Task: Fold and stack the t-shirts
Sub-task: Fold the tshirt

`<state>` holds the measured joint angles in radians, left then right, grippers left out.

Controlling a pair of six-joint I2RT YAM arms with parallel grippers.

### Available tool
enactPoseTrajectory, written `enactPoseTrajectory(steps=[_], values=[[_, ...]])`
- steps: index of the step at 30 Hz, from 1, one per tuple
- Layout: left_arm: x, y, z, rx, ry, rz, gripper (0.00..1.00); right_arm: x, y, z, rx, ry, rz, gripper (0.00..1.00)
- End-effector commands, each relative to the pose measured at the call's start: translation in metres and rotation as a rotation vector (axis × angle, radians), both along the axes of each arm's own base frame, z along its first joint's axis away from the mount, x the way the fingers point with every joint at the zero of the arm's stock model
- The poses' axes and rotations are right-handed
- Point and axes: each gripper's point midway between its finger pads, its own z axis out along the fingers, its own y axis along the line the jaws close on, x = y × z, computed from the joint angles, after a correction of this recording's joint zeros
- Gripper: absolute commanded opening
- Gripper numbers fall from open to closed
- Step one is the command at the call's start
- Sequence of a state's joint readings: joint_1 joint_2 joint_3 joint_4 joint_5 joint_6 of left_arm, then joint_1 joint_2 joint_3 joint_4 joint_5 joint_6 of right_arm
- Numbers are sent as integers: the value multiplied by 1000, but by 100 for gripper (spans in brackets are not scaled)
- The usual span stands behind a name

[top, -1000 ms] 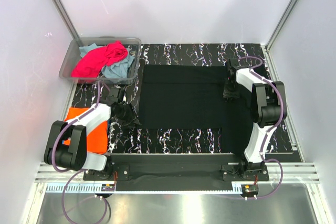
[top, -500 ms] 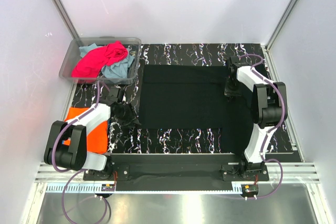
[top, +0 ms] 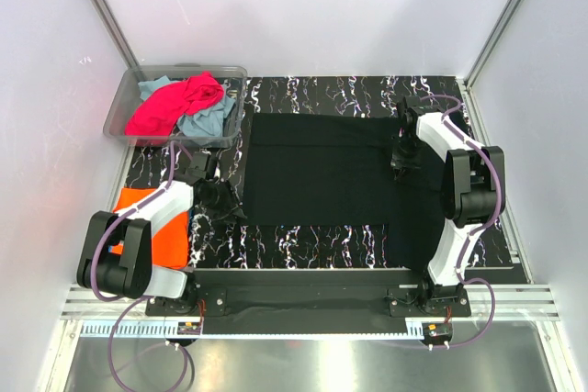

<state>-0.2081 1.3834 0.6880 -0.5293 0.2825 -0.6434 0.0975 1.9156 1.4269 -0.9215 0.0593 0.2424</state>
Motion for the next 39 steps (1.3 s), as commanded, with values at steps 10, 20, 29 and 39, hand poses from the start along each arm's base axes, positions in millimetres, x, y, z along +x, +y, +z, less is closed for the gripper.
enactPoseTrajectory(steps=[10, 20, 29, 39], values=[[7, -3, 20, -38, -75, -9, 51, -21, 20, 24, 167, 74, -152, 46], [20, -9, 36, -73, -122, 24, 58, -102, -108, 56, 71, -107, -686, 63], [2, -8, 5, -64, 28, 84, 56, -165, -133, 40, -54, -171, -1005, 70], [-8, -4, -15, -25, 139, 121, 58, -179, -134, 11, -58, -146, -1164, 70]])
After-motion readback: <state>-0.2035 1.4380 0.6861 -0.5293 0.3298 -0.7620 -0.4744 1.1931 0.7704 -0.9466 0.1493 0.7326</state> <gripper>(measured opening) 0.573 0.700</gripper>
